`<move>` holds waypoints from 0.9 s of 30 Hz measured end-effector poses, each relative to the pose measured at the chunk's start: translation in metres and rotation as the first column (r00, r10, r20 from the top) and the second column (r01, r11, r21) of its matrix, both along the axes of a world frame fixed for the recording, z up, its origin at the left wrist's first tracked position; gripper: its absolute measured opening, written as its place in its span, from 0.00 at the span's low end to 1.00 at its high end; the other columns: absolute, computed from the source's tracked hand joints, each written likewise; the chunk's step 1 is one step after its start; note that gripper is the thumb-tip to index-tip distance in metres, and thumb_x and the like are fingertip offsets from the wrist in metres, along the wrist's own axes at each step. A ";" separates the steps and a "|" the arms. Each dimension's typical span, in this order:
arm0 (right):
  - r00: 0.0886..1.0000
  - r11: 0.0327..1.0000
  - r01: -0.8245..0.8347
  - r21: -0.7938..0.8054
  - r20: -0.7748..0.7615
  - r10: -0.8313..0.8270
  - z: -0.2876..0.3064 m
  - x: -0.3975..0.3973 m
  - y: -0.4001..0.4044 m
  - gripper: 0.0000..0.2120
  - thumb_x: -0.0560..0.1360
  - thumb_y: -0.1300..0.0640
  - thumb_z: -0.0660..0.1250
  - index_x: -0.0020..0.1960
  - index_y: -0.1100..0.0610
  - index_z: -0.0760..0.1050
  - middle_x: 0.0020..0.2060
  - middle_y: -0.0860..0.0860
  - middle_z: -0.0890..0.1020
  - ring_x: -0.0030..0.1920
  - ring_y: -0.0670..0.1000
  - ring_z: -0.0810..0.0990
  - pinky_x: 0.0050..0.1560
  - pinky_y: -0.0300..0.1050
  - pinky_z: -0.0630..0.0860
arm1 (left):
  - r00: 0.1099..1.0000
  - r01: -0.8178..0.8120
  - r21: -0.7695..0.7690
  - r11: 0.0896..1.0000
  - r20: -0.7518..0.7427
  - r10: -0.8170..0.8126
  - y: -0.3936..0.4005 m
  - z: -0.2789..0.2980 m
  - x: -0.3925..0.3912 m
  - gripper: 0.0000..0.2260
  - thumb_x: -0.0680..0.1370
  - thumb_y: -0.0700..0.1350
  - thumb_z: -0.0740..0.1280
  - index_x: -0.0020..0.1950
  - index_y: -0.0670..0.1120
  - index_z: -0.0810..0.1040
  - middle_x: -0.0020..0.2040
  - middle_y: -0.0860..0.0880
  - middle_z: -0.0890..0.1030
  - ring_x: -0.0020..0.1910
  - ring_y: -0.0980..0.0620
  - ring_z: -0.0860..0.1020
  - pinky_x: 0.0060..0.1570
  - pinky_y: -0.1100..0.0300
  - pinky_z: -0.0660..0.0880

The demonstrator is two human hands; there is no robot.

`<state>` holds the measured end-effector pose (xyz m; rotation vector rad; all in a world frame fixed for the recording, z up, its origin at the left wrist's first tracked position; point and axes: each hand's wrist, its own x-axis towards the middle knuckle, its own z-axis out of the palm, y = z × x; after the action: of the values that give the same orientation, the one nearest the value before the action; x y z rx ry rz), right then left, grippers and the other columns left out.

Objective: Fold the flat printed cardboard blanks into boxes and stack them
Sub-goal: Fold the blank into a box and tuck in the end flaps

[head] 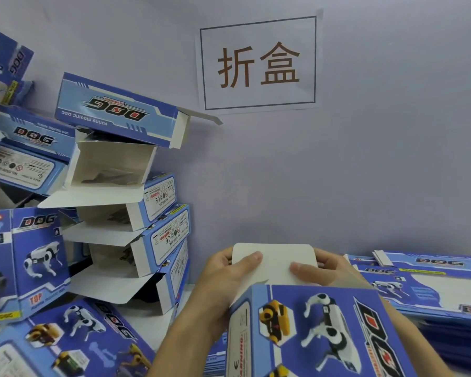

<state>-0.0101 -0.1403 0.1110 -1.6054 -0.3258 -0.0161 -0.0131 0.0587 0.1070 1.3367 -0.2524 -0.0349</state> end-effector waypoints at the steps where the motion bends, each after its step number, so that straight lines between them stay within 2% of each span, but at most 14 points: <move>1: 1.000 1.000 0.009 -0.004 0.009 -0.009 0.000 -0.001 0.000 0.16 0.66 0.51 0.71 0.53 0.53 0.79 0.37 0.51 0.87 0.34 0.50 0.86 0.28 0.36 0.78 | 1.000 -0.002 0.008 1.000 0.012 0.001 0.000 -0.001 0.001 0.08 0.78 0.44 0.69 0.55 0.42 0.80 0.46 0.40 0.86 0.41 0.43 0.85 0.39 0.53 0.82; 3: 0.998 0.999 0.049 0.015 0.036 -0.050 0.000 -0.003 0.002 0.12 0.69 0.51 0.69 0.50 0.53 0.80 0.35 0.49 0.86 0.31 0.48 0.85 0.27 0.34 0.76 | 1.000 0.002 0.006 1.000 0.028 -0.002 0.001 -0.002 0.002 0.11 0.78 0.43 0.70 0.59 0.43 0.80 0.49 0.39 0.86 0.44 0.42 0.85 0.41 0.51 0.82; 5: 0.995 0.997 0.075 0.026 0.063 -0.077 0.000 -0.002 0.003 0.07 0.73 0.54 0.69 0.50 0.53 0.81 0.34 0.49 0.86 0.31 0.47 0.85 0.27 0.34 0.76 | 0.999 -0.003 0.010 1.000 0.042 0.002 0.002 -0.002 0.003 0.11 0.77 0.43 0.70 0.59 0.45 0.80 0.50 0.39 0.85 0.45 0.42 0.85 0.38 0.53 0.82; 8: 0.992 0.997 0.079 0.017 0.095 -0.080 -0.001 -0.002 0.003 0.06 0.76 0.58 0.68 0.51 0.52 0.81 0.35 0.48 0.87 0.32 0.46 0.85 0.27 0.34 0.76 | 0.997 -0.015 0.026 1.000 0.070 0.013 0.003 -0.002 0.003 0.11 0.77 0.43 0.71 0.59 0.47 0.80 0.50 0.40 0.85 0.46 0.42 0.85 0.35 0.55 0.81; 15: 0.990 0.997 0.064 0.037 0.127 -0.068 -0.002 -0.002 0.005 0.17 0.67 0.51 0.71 0.56 0.52 0.81 0.40 0.51 0.87 0.37 0.51 0.87 0.30 0.38 0.79 | 0.992 -0.059 0.051 0.997 0.116 0.053 0.003 0.000 0.000 0.09 0.77 0.42 0.70 0.57 0.45 0.81 0.46 0.41 0.86 0.42 0.44 0.86 0.32 0.57 0.80; 17: 0.989 0.997 0.050 0.063 0.139 -0.058 -0.003 -0.002 0.005 0.15 0.67 0.52 0.71 0.54 0.51 0.82 0.41 0.54 0.87 0.37 0.53 0.86 0.30 0.39 0.79 | 0.988 -0.071 0.052 0.996 0.138 0.063 0.002 0.002 -0.001 0.07 0.77 0.41 0.70 0.55 0.47 0.82 0.46 0.42 0.86 0.42 0.44 0.86 0.31 0.58 0.80; 20: 0.984 0.995 0.057 0.076 0.165 -0.069 -0.005 -0.002 0.005 0.06 0.71 0.57 0.71 0.46 0.51 0.85 0.37 0.57 0.86 0.30 0.51 0.84 0.26 0.38 0.76 | 0.982 -0.096 0.068 0.993 0.172 0.083 0.002 0.002 -0.001 0.06 0.77 0.40 0.70 0.44 0.49 0.85 0.42 0.43 0.85 0.37 0.47 0.85 0.28 0.60 0.78; 23: 0.985 0.996 0.047 0.078 0.163 -0.059 -0.007 0.001 0.003 0.05 0.69 0.58 0.71 0.42 0.53 0.86 0.37 0.58 0.86 0.29 0.50 0.83 0.26 0.37 0.75 | 0.981 -0.113 0.095 0.989 0.168 0.095 0.001 0.002 -0.002 0.09 0.76 0.41 0.70 0.39 0.50 0.85 0.40 0.45 0.85 0.35 0.48 0.85 0.27 0.61 0.77; 25: 0.989 0.998 0.013 0.059 0.147 -0.022 -0.005 0.001 0.001 0.07 0.66 0.57 0.72 0.43 0.53 0.86 0.39 0.59 0.86 0.32 0.53 0.84 0.28 0.39 0.77 | 0.985 -0.104 0.100 0.990 0.150 0.088 0.002 0.002 -0.001 0.08 0.77 0.41 0.70 0.40 0.50 0.85 0.41 0.45 0.85 0.37 0.47 0.85 0.28 0.60 0.78; 27: 0.992 0.997 -0.009 0.075 0.128 0.000 -0.005 0.002 -0.001 0.11 0.66 0.57 0.71 0.48 0.53 0.85 0.41 0.60 0.86 0.35 0.55 0.85 0.29 0.42 0.79 | 0.991 -0.054 0.076 0.996 0.126 0.044 0.002 0.003 -0.002 0.06 0.77 0.42 0.70 0.47 0.52 0.85 0.44 0.43 0.86 0.40 0.45 0.86 0.31 0.57 0.80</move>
<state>-0.0080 -0.1414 0.1064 -1.5321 -0.4232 -0.1266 -0.0154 0.0612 0.1101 1.4254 -0.3256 0.0806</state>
